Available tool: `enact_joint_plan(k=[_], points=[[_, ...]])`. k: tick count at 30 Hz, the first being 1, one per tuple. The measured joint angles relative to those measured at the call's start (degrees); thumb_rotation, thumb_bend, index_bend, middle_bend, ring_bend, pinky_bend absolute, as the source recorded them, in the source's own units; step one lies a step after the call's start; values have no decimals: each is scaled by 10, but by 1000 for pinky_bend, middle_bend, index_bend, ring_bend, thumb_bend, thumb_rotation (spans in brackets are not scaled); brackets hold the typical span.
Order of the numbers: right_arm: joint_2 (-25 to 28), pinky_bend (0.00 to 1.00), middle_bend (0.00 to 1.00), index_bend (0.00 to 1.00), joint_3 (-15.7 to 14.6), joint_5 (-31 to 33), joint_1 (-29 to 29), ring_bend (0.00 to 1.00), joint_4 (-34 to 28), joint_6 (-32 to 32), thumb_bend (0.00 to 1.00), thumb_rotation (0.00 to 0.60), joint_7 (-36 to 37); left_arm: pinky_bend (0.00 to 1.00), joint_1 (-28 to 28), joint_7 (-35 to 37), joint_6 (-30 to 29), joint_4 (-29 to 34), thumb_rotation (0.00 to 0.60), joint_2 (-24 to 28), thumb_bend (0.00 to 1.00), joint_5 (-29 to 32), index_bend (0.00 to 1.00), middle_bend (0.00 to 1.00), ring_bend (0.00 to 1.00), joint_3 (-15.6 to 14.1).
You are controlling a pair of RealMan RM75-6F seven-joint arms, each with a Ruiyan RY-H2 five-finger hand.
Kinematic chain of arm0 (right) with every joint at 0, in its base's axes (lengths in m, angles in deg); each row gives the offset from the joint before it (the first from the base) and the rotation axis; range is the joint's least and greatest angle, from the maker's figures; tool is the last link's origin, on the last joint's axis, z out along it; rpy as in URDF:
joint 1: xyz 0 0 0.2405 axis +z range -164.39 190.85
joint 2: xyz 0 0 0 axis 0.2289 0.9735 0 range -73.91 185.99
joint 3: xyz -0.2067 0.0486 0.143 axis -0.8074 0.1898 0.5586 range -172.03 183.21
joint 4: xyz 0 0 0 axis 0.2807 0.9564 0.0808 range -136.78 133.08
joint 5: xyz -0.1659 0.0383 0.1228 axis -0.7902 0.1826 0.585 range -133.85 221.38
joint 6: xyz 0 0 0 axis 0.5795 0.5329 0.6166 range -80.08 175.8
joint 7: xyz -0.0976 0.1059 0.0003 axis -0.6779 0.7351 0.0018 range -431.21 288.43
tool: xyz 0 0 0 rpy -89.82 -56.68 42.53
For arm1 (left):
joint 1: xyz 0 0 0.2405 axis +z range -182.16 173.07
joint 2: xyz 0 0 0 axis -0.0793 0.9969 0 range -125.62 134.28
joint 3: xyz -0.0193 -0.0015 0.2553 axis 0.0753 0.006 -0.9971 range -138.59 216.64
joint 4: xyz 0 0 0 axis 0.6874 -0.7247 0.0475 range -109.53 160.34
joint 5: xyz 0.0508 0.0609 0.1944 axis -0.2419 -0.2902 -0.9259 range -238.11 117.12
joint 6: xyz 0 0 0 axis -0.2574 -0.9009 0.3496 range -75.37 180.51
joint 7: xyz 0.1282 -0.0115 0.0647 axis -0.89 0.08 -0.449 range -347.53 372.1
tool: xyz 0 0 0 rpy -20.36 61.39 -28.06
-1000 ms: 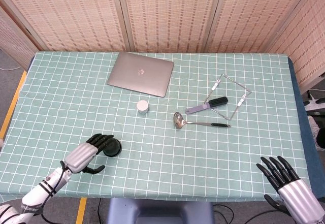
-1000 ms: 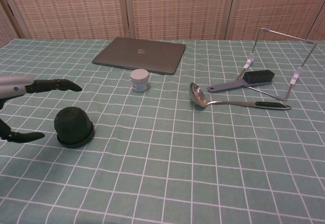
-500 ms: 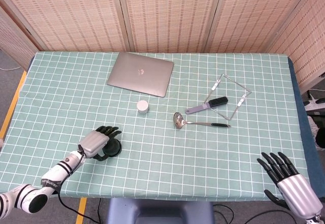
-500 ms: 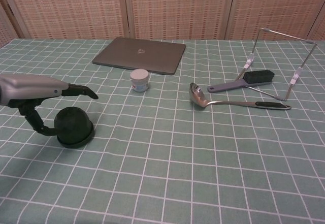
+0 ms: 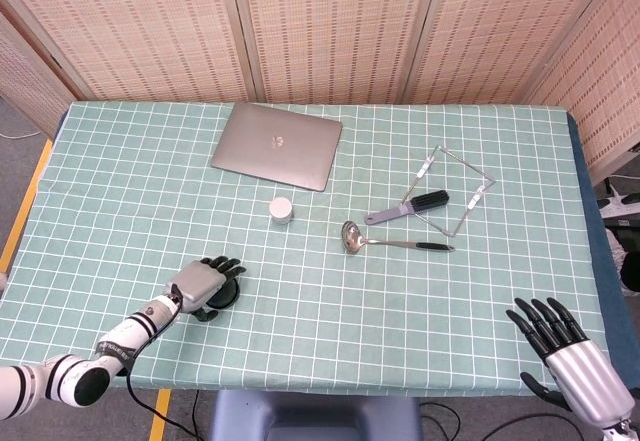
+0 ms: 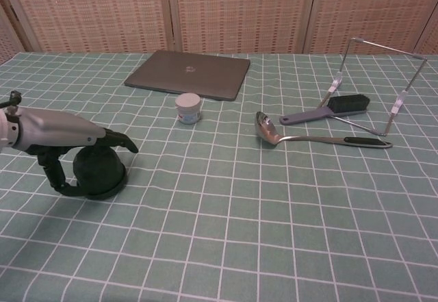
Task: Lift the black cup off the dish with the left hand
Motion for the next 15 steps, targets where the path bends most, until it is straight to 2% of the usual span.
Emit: enact_joint_plan(k=[5,15], points=[[1,0,0,0,-1,7,4,0,-2,-10,175,600,-2,202,-23,-31,-11,-9,600,-13,305,29,0,0,7,-15],[3,0,0,0,-2,11,8,0,-6,-19,175,600,0,229,-50,-49,-10,-18,600,-24,307,59,0,3,30,-35]])
